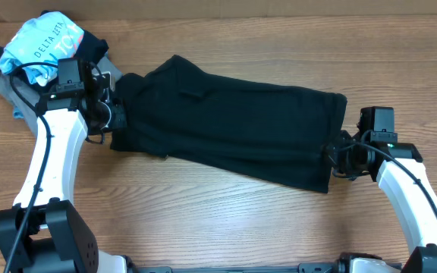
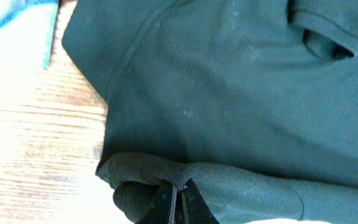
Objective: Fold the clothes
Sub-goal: 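Lift the bottom hem with both grippers and fold it up toward the collar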
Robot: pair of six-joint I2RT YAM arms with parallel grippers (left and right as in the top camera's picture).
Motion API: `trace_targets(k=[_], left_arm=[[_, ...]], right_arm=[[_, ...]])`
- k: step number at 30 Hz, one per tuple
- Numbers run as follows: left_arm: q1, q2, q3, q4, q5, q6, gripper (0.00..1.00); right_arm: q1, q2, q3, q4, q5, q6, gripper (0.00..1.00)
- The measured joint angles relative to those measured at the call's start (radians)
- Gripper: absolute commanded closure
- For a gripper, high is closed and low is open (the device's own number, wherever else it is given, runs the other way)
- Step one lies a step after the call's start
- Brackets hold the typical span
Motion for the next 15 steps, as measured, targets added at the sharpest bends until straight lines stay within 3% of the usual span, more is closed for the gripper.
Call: trace_targets(k=[15], left_arm=[[-0.021, 0.001, 0.0, 0.132, 0.001, 0.0, 0.91]], right_arm=[[0.0, 0.035, 0.0, 0.095, 0.013, 0.004, 0.86]])
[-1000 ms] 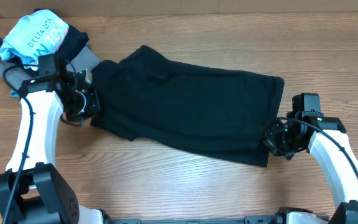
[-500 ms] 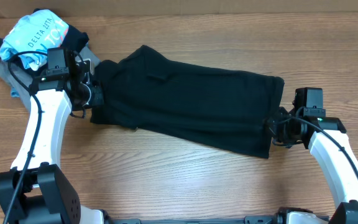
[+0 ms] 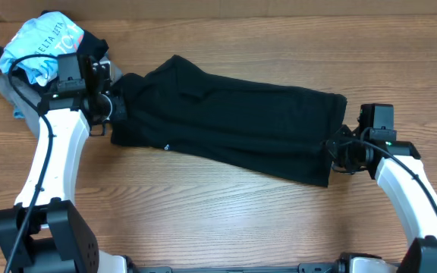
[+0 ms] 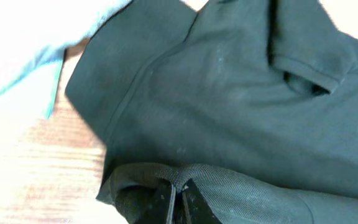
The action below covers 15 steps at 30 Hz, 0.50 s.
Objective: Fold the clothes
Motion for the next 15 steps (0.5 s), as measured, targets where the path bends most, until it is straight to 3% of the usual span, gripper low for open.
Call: trace_targets(k=[12, 15], left_arm=[[-0.032, 0.002, 0.0, 0.047, -0.031, 0.0, 0.86], [-0.032, 0.004, 0.0, 0.047, -0.045, 0.0, 0.81]], right_arm=[[0.0, 0.028, 0.0, 0.035, 0.031, -0.001, 0.85], [0.0, 0.028, 0.0, 0.062, 0.032, 0.0, 0.76]])
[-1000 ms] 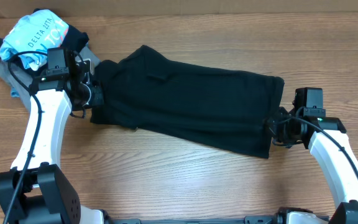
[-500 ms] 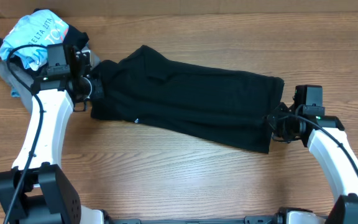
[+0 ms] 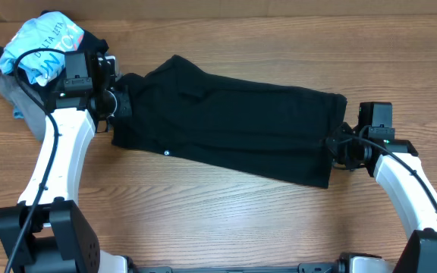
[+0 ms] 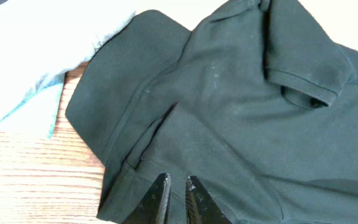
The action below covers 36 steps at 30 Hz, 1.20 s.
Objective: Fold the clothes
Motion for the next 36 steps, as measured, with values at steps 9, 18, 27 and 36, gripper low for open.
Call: trace_targets(k=[9, 18, 27, 36], left_arm=[[-0.01, 0.066, 0.002, -0.142, 0.047, 0.03, 0.59], [-0.1, 0.247, 0.002, -0.145, 0.083, 0.079, 0.49], [-0.131, 0.278, 0.002, -0.112, 0.079, 0.086, 0.91], [-0.13, 0.284, 0.04, -0.169, 0.084, 0.078, 0.96]], right_arm=[[0.0, 0.0, 0.0, 0.004, 0.01, -0.001, 0.35], [0.0, 0.0, 0.0, -0.089, 0.01, -0.017, 0.36], [0.0, 0.001, 0.0, -0.097, 0.01, -0.042, 0.36], [0.0, 0.001, 0.0, -0.097, 0.01, -0.053, 0.37]])
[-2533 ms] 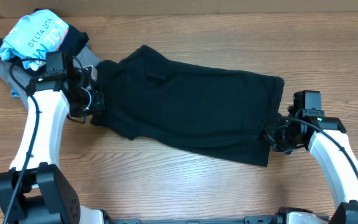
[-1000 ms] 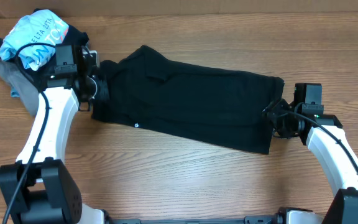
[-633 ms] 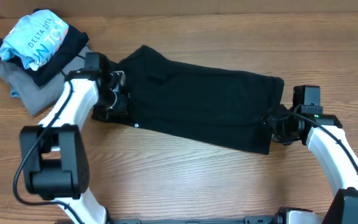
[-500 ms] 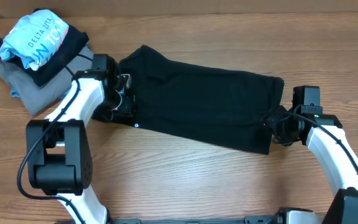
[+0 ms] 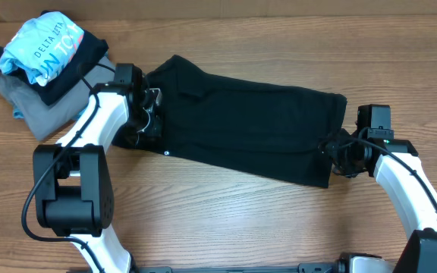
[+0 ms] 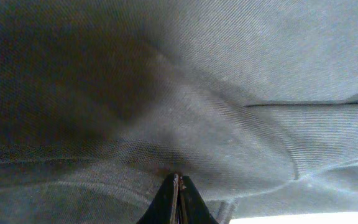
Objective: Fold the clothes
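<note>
A black polo shirt (image 5: 241, 129) lies folded into a long band slanting across the table, collar end at the left. My left gripper (image 5: 149, 117) rests on the shirt's left end, just right of the sleeve. In the left wrist view dark fabric (image 6: 197, 74) fills the frame, and the left gripper (image 6: 178, 180) is shut with cloth bunched around its tips. My right gripper (image 5: 332, 152) sits at the shirt's lower right corner, shut on the gathered hem.
A stack of folded clothes (image 5: 44, 53), light blue and black on top with grey beneath (image 5: 36, 110), stands at the far left corner. The wooden table (image 5: 226, 220) runs bare in front of the shirt.
My left gripper was open at the shirt's left edge with the sleeve fold lying flat. It now sits farther right on the shirt and is shut on fabric. The right gripper stays at the hem.
My left gripper first held the shirt's lower left edge, then had it lifted over onto the shirt body. Then it was open, the edge lying folded in. Now it is shut on cloth farther right. The right gripper kept the right hem throughout.
</note>
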Robot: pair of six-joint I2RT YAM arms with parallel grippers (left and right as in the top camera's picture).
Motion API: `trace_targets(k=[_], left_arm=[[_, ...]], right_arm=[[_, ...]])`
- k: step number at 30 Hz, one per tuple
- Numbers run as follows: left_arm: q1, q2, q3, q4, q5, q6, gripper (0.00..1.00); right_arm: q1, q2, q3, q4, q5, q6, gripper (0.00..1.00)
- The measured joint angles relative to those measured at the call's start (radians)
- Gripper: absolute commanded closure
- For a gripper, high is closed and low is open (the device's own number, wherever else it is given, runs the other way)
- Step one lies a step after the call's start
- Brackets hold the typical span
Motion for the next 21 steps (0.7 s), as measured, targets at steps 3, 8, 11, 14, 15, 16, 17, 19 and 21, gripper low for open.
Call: trace_targets(k=[3, 8, 11, 14, 15, 16, 17, 19, 21], left_arm=[[0.0, 0.007, 0.061, -0.058, 0.002, -0.001, 0.83], [-0.001, 0.007, 0.154, -0.158, 0.033, -0.005, 0.64], [-0.017, 0.007, 0.15, -0.202, 0.045, 0.002, 0.6], [-0.067, 0.007, 0.119, -0.192, 0.039, 0.027, 0.6], [-0.086, 0.007, 0.1, -0.176, 0.023, 0.031, 0.6], [-0.104, 0.007, 0.078, -0.162, 0.007, 0.035, 0.6], [-0.121, 0.008, 0.059, -0.152, -0.006, 0.037, 0.6], [-0.151, 0.009, 0.024, -0.134, -0.039, 0.043, 0.6], [-0.176, 0.009, 0.005, -0.122, -0.073, 0.05, 0.6]], right_arm=[[0.0, 0.0, 0.0, 0.0, 0.0, -0.001, 0.37], [0.0, 0.0, 0.0, -0.001, 0.001, 0.0, 0.37], [0.0, 0.0, 0.0, -0.002, 0.001, -0.001, 0.36], [0.0, 0.0, 0.0, -0.005, 0.0, 0.0, 0.35], [0.0, 0.0, 0.0, -0.007, 0.0, 0.0, 0.35], [0.0, 0.0, 0.0, -0.009, 0.001, 0.0, 0.35], [0.0, 0.0, 0.0, -0.013, 0.0, 0.0, 0.35], [0.0, 0.0, 0.0, -0.014, 0.001, -0.001, 0.35], [0.0, 0.0, 0.0, -0.015, 0.001, 0.0, 0.35]])
